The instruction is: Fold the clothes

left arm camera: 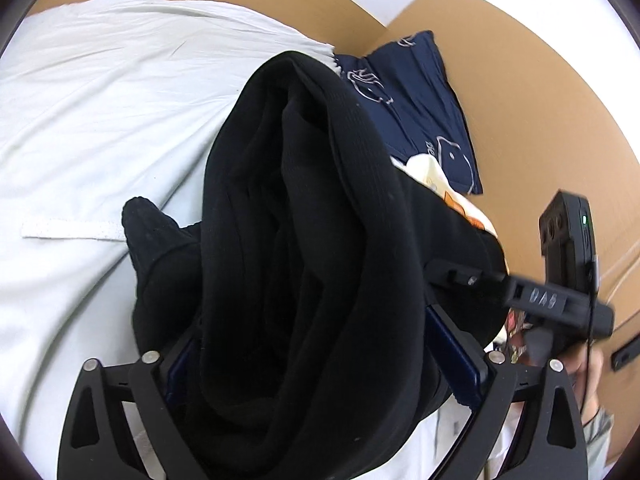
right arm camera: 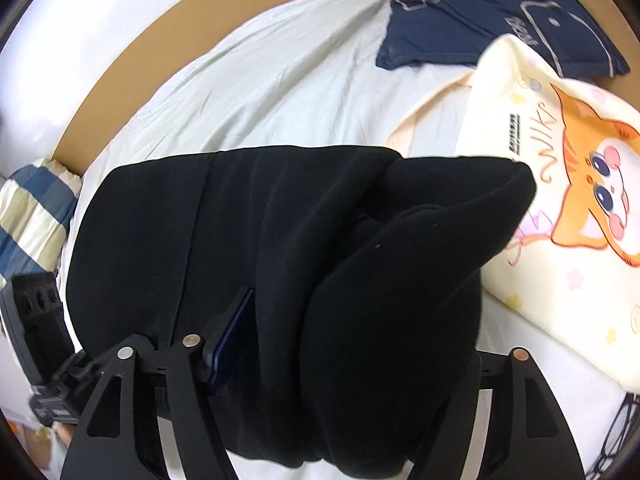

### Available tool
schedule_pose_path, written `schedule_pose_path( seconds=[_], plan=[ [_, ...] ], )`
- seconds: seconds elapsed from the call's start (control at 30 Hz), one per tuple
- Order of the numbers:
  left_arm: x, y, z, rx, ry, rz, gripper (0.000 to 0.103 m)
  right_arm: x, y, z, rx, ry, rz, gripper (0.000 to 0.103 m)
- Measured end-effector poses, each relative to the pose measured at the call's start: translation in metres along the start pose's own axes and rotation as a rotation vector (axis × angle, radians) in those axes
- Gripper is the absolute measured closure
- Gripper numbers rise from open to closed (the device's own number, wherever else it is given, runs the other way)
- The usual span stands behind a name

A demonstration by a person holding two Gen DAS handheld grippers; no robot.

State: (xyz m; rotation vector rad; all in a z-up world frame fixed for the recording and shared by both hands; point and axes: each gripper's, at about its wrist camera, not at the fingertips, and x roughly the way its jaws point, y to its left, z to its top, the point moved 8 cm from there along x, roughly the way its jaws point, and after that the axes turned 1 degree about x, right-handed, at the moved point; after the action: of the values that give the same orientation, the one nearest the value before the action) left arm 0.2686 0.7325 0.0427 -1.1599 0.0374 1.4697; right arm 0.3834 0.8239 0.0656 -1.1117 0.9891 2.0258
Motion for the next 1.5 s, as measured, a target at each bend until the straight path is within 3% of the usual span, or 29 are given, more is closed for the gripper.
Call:
schedule_pose_path(
  seconds=[0.03, 0.1, 0.2, 0.27, 0.37, 0.47, 0.53, 0.57, 0.63, 0.7, 0.77, 0.8, 0.9, 0.93, 1.03, 1.1, 1.17, 1.3, 1.5],
  plan=[
    [-0.002, 0.002, -0.001, -0.003, -0.001, -0.001, 0.009, -0.008, -0.001, 0.002, 0.005, -0.016, -0.025, 0.028],
    [-0.015, 0.0, -0.011, -0.03, -0.019, 0.007, 0.013, -0.038, 0.001, 0.002, 0.028, -0.129, -0.08, 0.028],
    [-0.042, 0.002, -0.018, -0.023, -0.094, 0.052, 0.014, -0.099, -0.008, 0.003, 0.12, -0.377, -0.19, 0.028],
    [-0.06, -0.003, -0.023, 0.058, -0.137, 0.162, 0.012, -0.122, 0.007, -0.009, 0.107, -0.472, -0.149, 0.027],
    [-0.09, -0.014, -0.028, 0.189, -0.235, 0.3, 0.01, -0.121, 0.046, -0.039, 0.001, -0.538, -0.078, 0.027],
    [-0.113, 0.007, -0.034, 0.234, -0.325, 0.352, 0.008, -0.085, 0.076, -0.067, -0.058, -0.535, -0.023, 0.027],
    [-0.136, 0.031, -0.062, 0.216, -0.36, 0.344, 0.007, -0.049, 0.092, -0.079, -0.078, -0.483, 0.029, 0.027],
    [-0.133, 0.035, -0.058, 0.216, -0.377, 0.361, 0.007, -0.034, 0.099, -0.086, -0.085, -0.459, 0.059, 0.027],
    [-0.123, 0.029, -0.054, 0.243, -0.399, 0.431, 0.007, -0.011, 0.107, -0.098, -0.09, -0.463, 0.134, 0.037],
    [-0.115, 0.026, -0.051, 0.287, -0.407, 0.514, 0.006, 0.002, 0.101, -0.107, -0.068, -0.511, 0.146, 0.037],
    [-0.12, 0.025, -0.053, 0.336, -0.414, 0.594, 0.006, -0.001, 0.094, -0.118, -0.046, -0.555, 0.104, 0.041],
    [-0.124, 0.024, -0.055, 0.355, -0.425, 0.612, 0.006, -0.007, 0.091, -0.125, -0.054, -0.567, 0.035, 0.041],
    [-0.128, 0.011, -0.058, 0.35, -0.445, 0.581, 0.002, -0.027, 0.081, -0.14, -0.122, -0.637, -0.156, 0.037],
    [-0.126, 0.004, -0.058, 0.341, -0.453, 0.554, 0.002, -0.028, 0.079, -0.143, -0.139, -0.643, -0.178, 0.034],
    [-0.115, -0.016, -0.074, 0.389, -0.501, 0.48, 0.0, -0.015, 0.073, -0.144, -0.153, -0.608, -0.195, 0.033],
    [-0.105, -0.009, -0.082, 0.403, -0.517, 0.473, 0.0, -0.001, 0.07, -0.14, -0.155, -0.548, -0.235, 0.033],
    [-0.094, 0.008, -0.076, 0.36, -0.408, 0.461, 0.0, 0.005, 0.07, -0.135, -0.152, -0.517, -0.235, 0.032],
    [-0.088, 0.037, -0.07, 0.266, -0.347, 0.512, 0.0, 0.01, 0.056, -0.131, -0.092, -0.507, -0.227, 0.022],
    [-0.081, 0.038, -0.071, 0.302, -0.31, 0.564, 0.0, 0.006, 0.053, -0.128, -0.079, -0.513, -0.213, 0.019]
  ],
)
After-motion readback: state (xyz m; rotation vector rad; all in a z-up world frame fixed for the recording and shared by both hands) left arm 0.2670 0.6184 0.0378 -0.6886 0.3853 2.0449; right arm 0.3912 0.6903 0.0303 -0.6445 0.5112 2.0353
